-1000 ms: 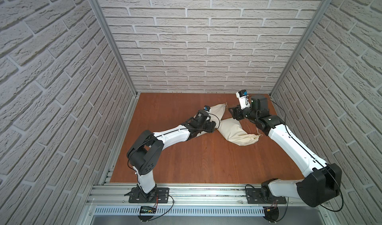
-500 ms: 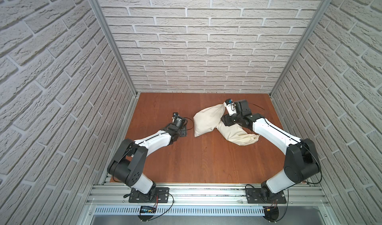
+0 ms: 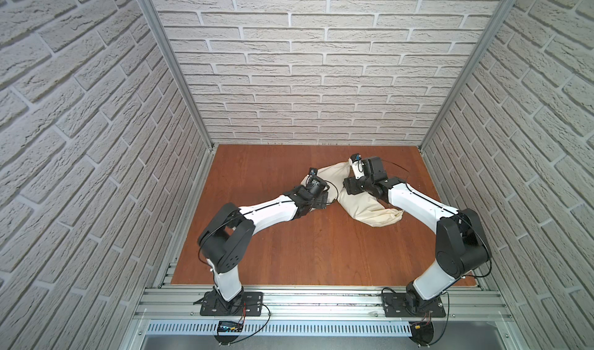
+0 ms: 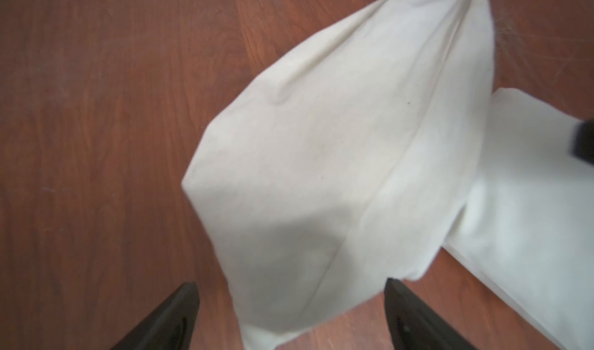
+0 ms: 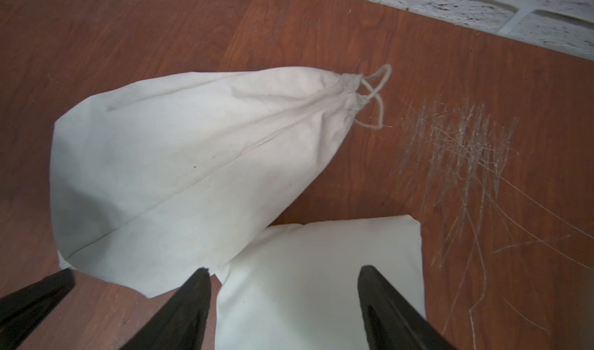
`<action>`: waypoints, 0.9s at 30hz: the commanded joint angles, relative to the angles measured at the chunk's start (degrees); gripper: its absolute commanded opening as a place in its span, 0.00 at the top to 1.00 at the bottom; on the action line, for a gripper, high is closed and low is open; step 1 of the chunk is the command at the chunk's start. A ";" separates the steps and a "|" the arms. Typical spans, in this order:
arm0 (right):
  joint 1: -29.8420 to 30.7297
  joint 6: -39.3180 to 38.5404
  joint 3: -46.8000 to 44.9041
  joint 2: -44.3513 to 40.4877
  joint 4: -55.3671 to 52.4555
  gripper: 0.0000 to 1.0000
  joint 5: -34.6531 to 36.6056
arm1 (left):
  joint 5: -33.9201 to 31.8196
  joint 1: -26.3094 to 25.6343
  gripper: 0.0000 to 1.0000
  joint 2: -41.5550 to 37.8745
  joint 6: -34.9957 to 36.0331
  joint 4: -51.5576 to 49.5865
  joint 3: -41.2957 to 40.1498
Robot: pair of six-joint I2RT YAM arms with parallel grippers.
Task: Close the soil bag
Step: Place the soil bag at the center of the board.
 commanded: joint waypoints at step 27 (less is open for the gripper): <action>7.27 -8.99 -2.08 1.25 -5.43 0.23 -11.72 | -6.71 12.12 0.08 -27.04 3.13 -5.81 -19.98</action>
